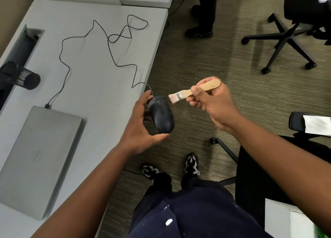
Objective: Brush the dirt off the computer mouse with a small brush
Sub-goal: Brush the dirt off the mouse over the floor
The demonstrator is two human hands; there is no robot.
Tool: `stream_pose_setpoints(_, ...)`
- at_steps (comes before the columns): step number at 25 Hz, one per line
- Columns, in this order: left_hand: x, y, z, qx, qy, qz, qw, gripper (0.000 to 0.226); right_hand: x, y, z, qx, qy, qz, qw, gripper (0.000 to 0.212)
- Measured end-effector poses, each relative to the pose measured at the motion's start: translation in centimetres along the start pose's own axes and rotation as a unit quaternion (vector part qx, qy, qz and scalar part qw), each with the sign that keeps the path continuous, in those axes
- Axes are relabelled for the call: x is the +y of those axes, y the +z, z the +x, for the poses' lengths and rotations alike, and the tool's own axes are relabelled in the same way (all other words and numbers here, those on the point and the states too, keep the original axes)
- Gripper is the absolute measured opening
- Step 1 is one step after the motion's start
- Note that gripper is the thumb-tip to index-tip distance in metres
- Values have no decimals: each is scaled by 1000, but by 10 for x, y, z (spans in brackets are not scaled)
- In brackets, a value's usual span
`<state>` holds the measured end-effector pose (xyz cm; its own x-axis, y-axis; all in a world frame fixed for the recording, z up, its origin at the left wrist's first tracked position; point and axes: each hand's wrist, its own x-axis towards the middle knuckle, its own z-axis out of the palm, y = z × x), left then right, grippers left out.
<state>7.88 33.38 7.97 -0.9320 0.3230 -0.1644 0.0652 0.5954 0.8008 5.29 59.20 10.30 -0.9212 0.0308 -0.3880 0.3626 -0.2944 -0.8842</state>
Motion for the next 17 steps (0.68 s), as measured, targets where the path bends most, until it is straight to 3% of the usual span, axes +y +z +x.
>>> stream_pose_setpoints(3,0,2,-1,-4,10,1,1000,141,-6,4,9,2,45,56,997,10)
stream_pose_setpoints(9,5,7,-1,3,38,11,999,136,-7,12,23,4,117,4,993,14)
stream_pose_setpoints(14,5,12,-6,-8,32,8,999,132,-6,4,27,38,84,-79,993,12)
stream_pose_setpoints(17,5,13,-8,-12,22,5,1000,132,-10,4,26,32,51,-47,997,10)
